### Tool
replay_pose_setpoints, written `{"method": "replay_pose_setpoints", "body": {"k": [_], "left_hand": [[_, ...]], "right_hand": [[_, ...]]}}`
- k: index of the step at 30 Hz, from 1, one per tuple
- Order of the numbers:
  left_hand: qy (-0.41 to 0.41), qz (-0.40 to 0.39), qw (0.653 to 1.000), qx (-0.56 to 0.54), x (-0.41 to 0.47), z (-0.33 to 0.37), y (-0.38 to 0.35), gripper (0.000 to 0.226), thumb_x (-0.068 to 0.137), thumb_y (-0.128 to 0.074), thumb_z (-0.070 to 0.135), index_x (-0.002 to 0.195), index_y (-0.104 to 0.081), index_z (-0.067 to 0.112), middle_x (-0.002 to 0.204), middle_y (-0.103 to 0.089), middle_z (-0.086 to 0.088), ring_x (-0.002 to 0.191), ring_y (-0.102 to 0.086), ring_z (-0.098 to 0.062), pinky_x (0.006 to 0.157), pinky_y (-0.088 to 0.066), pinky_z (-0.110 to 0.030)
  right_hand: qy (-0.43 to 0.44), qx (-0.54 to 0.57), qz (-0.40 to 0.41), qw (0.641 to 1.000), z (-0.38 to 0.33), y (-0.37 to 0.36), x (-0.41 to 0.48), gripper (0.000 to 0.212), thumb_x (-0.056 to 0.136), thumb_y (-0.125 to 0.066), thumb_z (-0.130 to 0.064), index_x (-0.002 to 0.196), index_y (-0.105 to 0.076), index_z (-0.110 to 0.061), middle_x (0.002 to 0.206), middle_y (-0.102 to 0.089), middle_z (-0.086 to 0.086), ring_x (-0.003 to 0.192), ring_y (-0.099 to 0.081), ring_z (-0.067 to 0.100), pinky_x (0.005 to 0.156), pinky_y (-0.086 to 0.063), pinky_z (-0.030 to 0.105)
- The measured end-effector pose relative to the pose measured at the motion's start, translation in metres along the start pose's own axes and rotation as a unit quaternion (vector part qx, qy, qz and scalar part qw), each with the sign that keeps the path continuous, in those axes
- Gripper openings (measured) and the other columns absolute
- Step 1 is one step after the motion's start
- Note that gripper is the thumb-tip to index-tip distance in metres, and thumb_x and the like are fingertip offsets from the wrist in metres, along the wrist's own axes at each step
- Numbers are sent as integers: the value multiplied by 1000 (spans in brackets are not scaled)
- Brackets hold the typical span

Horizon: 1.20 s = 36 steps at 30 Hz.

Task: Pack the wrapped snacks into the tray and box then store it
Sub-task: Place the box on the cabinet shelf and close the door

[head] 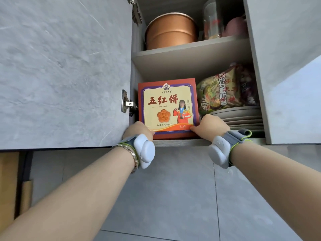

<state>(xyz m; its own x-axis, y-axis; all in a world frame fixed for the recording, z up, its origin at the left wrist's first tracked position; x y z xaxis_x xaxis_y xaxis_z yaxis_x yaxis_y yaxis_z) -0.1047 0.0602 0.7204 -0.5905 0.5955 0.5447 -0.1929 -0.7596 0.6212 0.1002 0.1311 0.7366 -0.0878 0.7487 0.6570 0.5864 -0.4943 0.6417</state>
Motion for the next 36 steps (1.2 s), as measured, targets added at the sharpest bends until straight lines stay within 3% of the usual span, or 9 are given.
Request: {"method": "replay_pose_setpoints", "body": {"k": [4, 9, 15, 19, 24, 26, 29, 32, 36], "left_hand": [[-9, 20, 1000, -7, -5, -1, 1, 42, 90, -56, 31, 123, -50, 6, 122, -63, -11, 91, -57, -28, 75, -45, -32], [-85, 37, 995, 23, -14, 1, 3, 71, 95, -45, 35, 151, -2, 30, 130, -56, -13, 109, -59, -34, 80, -46, -36], [-122, 75, 988, 51, -32, 4, 17, 59, 96, -39, 38, 149, -13, 34, 128, -56, -15, 109, -58, -35, 77, -48, -37], [-187, 131, 973, 42, -67, 0, 39, 33, 94, -43, 28, 125, -48, 16, 115, -59, -14, 100, -60, -35, 75, -48, -37], [-103, -21, 983, -153, -97, -49, 21, 21, 89, -51, 29, 70, -51, 18, 75, -56, -12, 70, -51, -26, 71, -53, -38], [-38, -45, 958, -281, -118, -69, 15, 13, 89, -55, 29, 89, -59, 17, 78, -58, -12, 70, -54, -27, 65, -53, -36], [17, -22, 920, -391, -146, -92, 24, 73, 87, -60, 29, 145, -22, 6, 101, -59, -3, 94, -62, -28, 80, -56, -41], [30, 82, 880, -467, -166, -110, 58, 88, 86, -58, 18, 151, 2, 13, 149, -34, -10, 122, -54, -33, 104, -43, -41], [-12, 221, 789, -573, -198, -125, 116, 87, 79, -50, -2, 150, -4, 19, 157, -13, -5, 136, -38, -20, 98, -43, -26]], "right_hand": [[13, 6, 5, 1000, -2, 0, -6, 33, 86, -56, -40, 76, -46, -10, 80, -52, 6, 75, -51, 26, 63, -40, 30], [1, 41, 27, 999, -6, 5, -19, 36, 88, -56, -43, 81, -48, -9, 64, -45, 1, 72, -49, 23, 62, -40, 31], [-4, 47, 69, 996, -14, 15, -27, 34, 89, -53, -42, 84, -53, -7, 80, -53, 8, 78, -54, 29, 64, -40, 31], [30, 39, 123, 991, -23, 29, -51, 38, 86, -52, -39, 104, -60, -7, 107, -64, 14, 102, -58, 36, 77, -49, 38], [61, 45, 55, 996, -29, 25, -107, 30, 87, -50, -25, 105, -63, -5, 111, -64, 16, 103, -58, 35, 84, -52, 40], [56, 51, 24, 997, -29, 22, -131, 28, 86, -50, -19, 102, -65, -3, 107, -67, 17, 99, -60, 35, 84, -53, 41], [43, 45, -12, 998, -26, 21, -166, 26, 84, -51, -16, 96, -68, 0, 101, -69, 18, 95, -63, 35, 84, -54, 41], [53, 43, -18, 997, -31, 36, -193, 26, 84, -50, -13, 94, -69, 1, 97, -70, 19, 92, -64, 35, 82, -56, 42], [64, 34, -18, 997, -33, 71, -215, 25, 84, -50, -13, 97, -68, -1, 100, -69, 17, 93, -63, 34, 79, -53, 37]]}}
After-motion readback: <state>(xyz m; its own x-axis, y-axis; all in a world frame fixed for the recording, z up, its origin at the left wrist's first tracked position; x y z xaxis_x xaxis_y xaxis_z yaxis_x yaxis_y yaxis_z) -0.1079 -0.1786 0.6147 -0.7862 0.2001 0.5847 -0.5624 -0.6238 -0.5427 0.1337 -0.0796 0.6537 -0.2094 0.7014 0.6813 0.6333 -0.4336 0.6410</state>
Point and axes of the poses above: each hand's wrist, its own x-axis towards the middle knuckle, its own y-axis out of the back of the hand, z = x × y, the point moved 6 cm from there along x, towards the middle knuckle
